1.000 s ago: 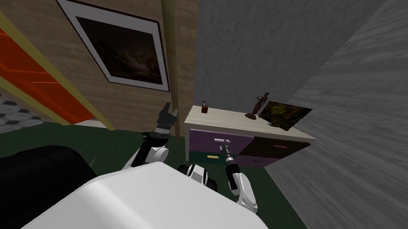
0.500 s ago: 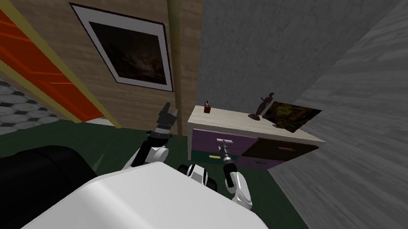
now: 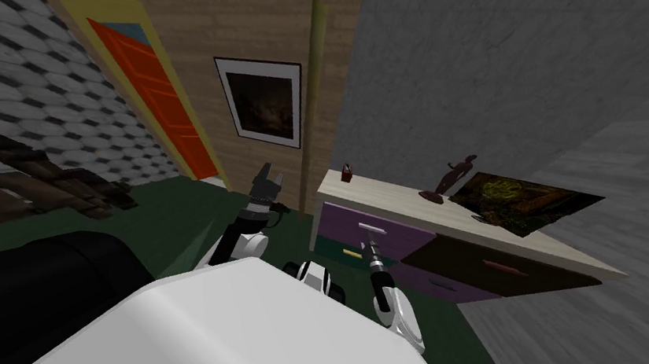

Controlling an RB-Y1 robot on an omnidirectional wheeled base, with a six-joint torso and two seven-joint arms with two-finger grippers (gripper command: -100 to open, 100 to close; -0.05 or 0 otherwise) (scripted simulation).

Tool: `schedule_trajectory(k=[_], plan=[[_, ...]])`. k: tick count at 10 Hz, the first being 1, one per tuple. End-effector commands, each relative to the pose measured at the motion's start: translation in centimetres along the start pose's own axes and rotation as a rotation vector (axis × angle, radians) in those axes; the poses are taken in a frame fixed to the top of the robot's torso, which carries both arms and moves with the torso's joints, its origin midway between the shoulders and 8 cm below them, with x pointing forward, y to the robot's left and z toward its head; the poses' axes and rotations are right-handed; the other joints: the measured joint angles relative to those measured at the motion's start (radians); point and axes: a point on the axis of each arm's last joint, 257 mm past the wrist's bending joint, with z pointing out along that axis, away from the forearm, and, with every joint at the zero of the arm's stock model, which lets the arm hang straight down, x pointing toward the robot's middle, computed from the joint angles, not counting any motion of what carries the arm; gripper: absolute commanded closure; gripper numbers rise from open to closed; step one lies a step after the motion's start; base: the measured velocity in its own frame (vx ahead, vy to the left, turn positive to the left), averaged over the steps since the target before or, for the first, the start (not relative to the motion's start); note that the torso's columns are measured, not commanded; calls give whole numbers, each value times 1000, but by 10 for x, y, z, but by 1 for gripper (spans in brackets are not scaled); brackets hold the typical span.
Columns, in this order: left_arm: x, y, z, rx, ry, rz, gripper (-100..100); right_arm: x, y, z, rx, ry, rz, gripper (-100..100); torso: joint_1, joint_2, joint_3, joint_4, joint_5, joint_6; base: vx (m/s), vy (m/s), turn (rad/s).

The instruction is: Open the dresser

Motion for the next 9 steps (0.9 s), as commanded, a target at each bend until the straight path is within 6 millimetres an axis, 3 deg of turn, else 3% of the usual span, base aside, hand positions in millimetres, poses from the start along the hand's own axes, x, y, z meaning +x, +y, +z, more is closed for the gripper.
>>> schedule_trajectory(k=[1,2,3,5,6,7,9], plan=[[0,0,0,0,0,0,0,70,7,-22,-20,110,4,-100,1,3,1,0,0,-1,-113,23,453],[0,0,0,0,0,0,0,85,3,-27,-12,141,7,-100,1,4,2,1,0,-1,-56,11,256],[0,0,0,0,0,0,0,117,2,-37,-10,180,8,-100,0,1,1,1,0,0,-112,34,375],[0,0,0,0,0,0,0,141,4,-48,-17,225,11,-100,1,4,2,1,0,-1,-83,27,365],[0,0,0,0,0,0,0,153,2,-55,-10,252,15,-100,-1,1,1,0,0,0,-14,4,11],[0,0,0,0,0,0,0,186,-4,-68,-3,293,9,-100,-1,-1,-1,0,0,0,-88,37,362],[0,0,0,0,0,0,0,215,-4,-87,4,362,27,-100,2,5,3,1,0,-1,-80,34,352]])
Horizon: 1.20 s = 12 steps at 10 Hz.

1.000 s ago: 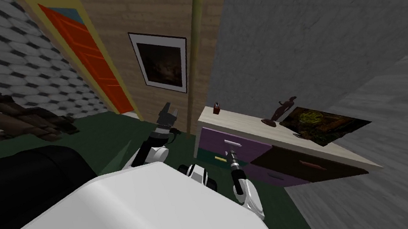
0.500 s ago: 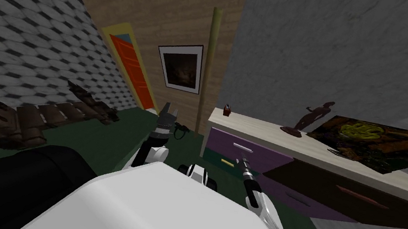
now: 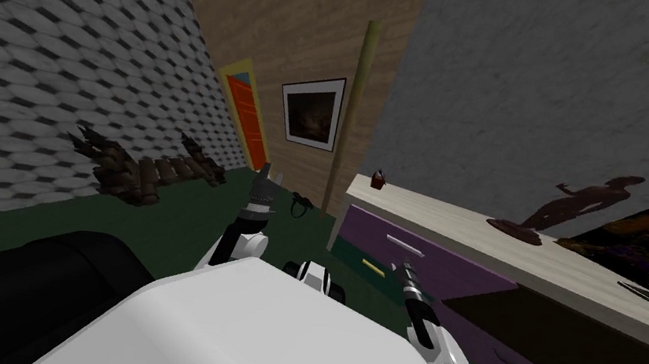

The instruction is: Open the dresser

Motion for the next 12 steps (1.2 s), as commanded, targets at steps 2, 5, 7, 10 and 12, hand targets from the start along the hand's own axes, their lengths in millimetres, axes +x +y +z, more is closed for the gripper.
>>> schedule_trajectory(k=[2,5,7,10,12], plan=[[0,0,0,0,0,0,0,89,-15,-22,26,147,25,-100,-1,0,-1,0,0,0,-121,58,399],[0,0,0,0,0,0,0,150,-29,-43,59,254,50,-100,-2,-3,-2,-1,0,0,-81,55,383],[0,0,0,0,0,0,0,161,-33,-49,72,279,57,-100,-3,-4,-3,-1,-1,1,-19,21,141],[0,0,0,0,0,0,0,209,-52,-71,117,364,76,-100,1,0,0,0,0,-2,-70,58,348],[0,0,0,0,0,1,0,250,-62,-92,148,440,105,-100,-4,-7,-4,-1,0,0,-32,52,216]])
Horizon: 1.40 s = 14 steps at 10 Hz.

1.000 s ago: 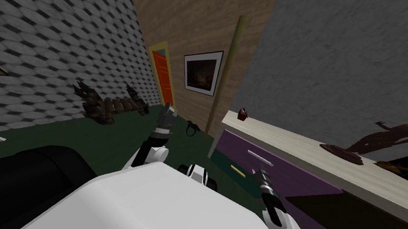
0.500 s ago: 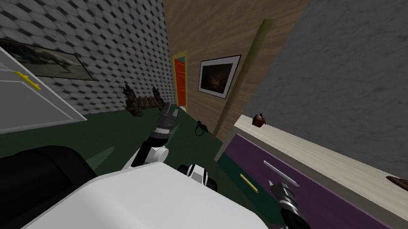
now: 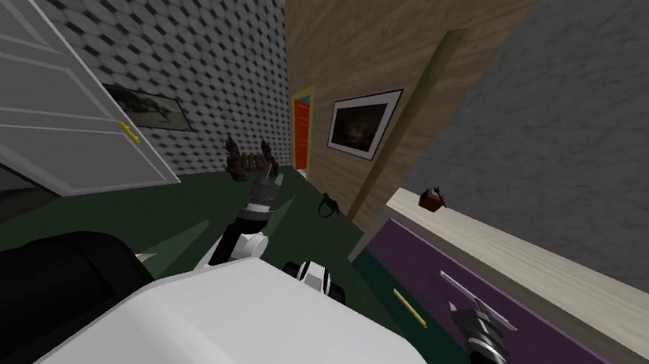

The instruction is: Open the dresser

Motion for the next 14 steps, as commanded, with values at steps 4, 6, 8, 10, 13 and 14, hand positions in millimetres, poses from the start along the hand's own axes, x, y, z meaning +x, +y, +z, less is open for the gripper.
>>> schedule_trajectory(k=[4,6,8,10,13,14], plan=[[0,0,0,0,0,0,0,100,-44,-18,95,183,79,-100,3,6,3,1,0,1,-68,79,378],[0,0,0,0,0,0,0,115,-50,-25,119,218,97,-100,1,3,2,0,0,1,-13,32,178],[0,0,0,0,0,0,0,78,-31,-18,73,150,64,100,-1,2,1,0,-1,1,31,-40,-182],[0,0,0,0,0,1,0,63,-27,-12,57,117,47,100,-8,0,1,-3,-7,5,70,-74,-332],[0,0,0,0,0,1,0,9,-4,-4,7,19,7,100,-20,3,3,-5,-13,12,78,-82,-324],[0,0,0,0,0,0,0,-20,11,-6,-17,-22,1,100,-20,6,5,-5,-13,15,53,-82,-321]])
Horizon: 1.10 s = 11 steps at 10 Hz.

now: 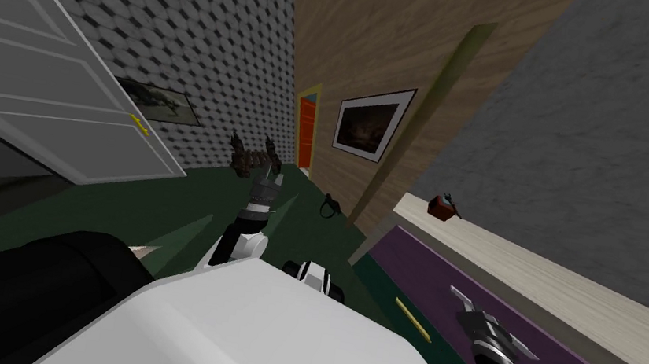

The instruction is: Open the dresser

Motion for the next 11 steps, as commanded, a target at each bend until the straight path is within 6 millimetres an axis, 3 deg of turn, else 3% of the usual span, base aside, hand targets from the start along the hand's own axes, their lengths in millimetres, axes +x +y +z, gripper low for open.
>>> schedule_trajectory(k=[1,3,4,5,7,8,9,11], plan=[[0,0,0,0,0,0,0,-36,36,-6,-74,-54,-21,100,-5,-3,-1,-1,-3,-1,79,-79,-304],[0,0,0,0,0,0,0,-60,38,-2,-81,-105,-41,100,-6,-5,-3,-5,-5,3,33,-20,-281],[0,0,0,0,0,0,0,-60,38,-2,-81,-105,-41,100,-5,-3,-2,-4,-4,3,-3,11,-80],[0,0,0,0,0,0,0,-100,49,-5,-98,-169,-57,100,-5,-4,-2,-4,-4,1,74,-64,-296],[0,0,0,0,0,0,0,-124,60,-6,-118,-216,-66,100,-8,-11,-6,-7,-5,-1,71,-64,-306],[0,0,0,0,0,0,0,-124,60,-6,-118,-216,-66,100,-5,-9,-5,-7,-4,1,19,-9,-186],[0,0,0,0,0,0,0,-160,76,-15,-140,-264,-57,100,-5,-6,-4,-6,-3,2,87,-49,-378],[0,0,0,0,0,0,0,-191,78,-16,-144,-328,-83,100,-6,-11,-7,-6,-1,-1,75,-49,-337]])
